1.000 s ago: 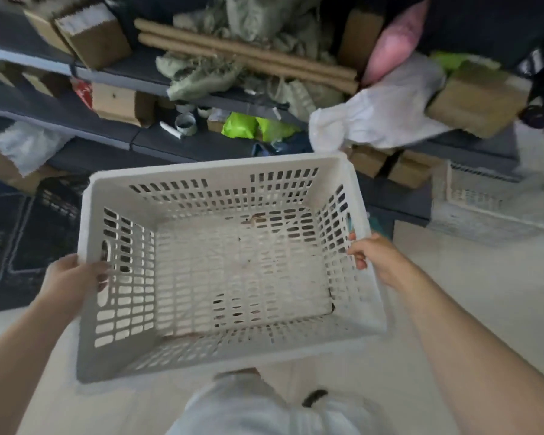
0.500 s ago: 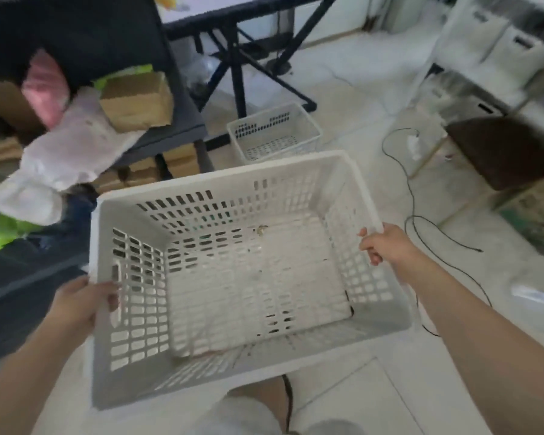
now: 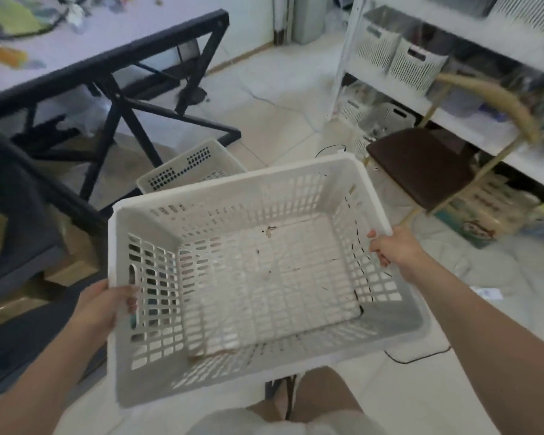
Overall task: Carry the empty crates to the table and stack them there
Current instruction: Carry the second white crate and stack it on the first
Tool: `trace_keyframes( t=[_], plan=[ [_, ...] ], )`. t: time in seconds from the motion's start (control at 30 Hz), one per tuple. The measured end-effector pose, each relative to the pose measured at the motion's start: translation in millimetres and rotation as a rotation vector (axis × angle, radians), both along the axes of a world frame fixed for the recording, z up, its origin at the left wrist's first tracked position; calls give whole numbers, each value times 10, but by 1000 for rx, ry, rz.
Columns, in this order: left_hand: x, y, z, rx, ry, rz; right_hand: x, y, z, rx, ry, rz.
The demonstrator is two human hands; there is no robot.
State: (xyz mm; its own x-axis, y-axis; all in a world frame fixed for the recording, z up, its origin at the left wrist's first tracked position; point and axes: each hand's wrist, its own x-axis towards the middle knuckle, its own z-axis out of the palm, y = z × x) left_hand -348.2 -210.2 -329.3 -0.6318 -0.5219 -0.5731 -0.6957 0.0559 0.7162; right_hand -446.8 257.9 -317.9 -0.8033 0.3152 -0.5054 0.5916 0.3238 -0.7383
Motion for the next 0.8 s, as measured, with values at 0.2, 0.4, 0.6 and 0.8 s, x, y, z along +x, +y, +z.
trace_keyframes(
  t=[0.2,0.4,0.6,0.8],
  plan=[
    [-1103,0,70,-40,-12,0,-1176,67,-6,-9,15,24],
    [-2106,-76,-57,-84,-42,137,-2688,-229,-256,-9,-15,151],
    [-2847,-365,-35,-85,-93,380,-4125,-804,-289,-20,-30,325],
    [-3377,-851,-92,-87,-94,515,-5171,-1610,-392,-19,-49,432]
  ],
)
